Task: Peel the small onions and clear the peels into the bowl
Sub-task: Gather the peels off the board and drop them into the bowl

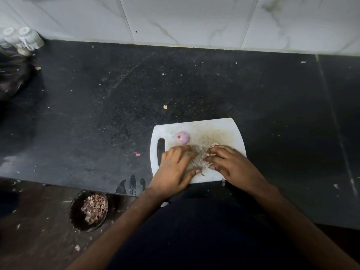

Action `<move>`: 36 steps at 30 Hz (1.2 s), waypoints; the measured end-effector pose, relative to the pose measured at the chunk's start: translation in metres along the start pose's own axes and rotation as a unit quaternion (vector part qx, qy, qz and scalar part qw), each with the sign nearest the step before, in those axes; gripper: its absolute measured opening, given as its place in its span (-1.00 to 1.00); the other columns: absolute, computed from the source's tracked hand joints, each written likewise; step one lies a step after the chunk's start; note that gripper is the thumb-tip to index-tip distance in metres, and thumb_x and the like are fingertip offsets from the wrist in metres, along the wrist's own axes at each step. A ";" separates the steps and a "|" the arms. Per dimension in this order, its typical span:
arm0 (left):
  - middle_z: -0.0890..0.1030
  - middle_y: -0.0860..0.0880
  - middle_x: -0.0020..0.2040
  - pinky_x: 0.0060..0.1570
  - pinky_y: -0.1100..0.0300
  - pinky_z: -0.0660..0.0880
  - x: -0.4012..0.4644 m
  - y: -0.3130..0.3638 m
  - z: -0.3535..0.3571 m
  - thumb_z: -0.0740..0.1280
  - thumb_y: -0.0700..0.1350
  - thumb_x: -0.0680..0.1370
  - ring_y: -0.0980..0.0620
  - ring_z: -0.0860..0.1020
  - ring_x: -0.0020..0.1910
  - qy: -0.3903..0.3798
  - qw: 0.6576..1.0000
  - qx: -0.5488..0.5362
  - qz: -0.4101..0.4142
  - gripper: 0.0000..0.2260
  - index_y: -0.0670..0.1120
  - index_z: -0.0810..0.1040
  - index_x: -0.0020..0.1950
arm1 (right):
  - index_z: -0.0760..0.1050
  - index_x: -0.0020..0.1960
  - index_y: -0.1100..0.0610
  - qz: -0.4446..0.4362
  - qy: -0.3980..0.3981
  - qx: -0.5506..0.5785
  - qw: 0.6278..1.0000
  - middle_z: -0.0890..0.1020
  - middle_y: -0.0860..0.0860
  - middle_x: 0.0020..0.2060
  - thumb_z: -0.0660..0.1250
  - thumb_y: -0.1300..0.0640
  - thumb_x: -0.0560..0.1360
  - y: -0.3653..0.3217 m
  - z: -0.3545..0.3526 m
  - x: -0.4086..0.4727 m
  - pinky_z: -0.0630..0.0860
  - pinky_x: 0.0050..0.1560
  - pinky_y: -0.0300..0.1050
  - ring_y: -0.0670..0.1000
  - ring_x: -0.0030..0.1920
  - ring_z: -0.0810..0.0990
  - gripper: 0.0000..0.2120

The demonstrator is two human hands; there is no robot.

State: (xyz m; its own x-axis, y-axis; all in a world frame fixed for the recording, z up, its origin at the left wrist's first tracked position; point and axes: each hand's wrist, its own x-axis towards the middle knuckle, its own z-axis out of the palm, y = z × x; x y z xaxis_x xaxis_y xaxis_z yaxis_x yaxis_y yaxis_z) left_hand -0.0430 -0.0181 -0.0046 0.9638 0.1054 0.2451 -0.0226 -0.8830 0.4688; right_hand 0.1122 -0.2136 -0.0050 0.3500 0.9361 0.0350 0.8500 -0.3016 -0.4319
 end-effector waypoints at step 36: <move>0.55 0.07 -0.08 -0.03 0.01 0.44 0.011 0.018 0.029 0.29 0.17 0.58 0.02 0.47 -0.04 -0.062 0.994 -0.082 -0.043 -0.70 -0.04 0.59 -0.11 | 0.64 0.15 0.14 0.238 0.176 0.152 0.943 0.61 -0.03 0.05 0.34 0.30 0.57 -0.014 -0.016 -0.019 0.60 0.12 -0.13 -0.07 0.05 0.62 -0.79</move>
State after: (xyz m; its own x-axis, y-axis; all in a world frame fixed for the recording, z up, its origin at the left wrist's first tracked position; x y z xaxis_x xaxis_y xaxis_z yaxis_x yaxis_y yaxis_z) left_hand -0.0247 -0.0457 -0.0181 0.9892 0.1113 0.0956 0.0287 -0.7857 0.6179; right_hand 0.0999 -0.2298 0.0144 0.8181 0.5731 0.0466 0.4305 -0.5568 -0.7104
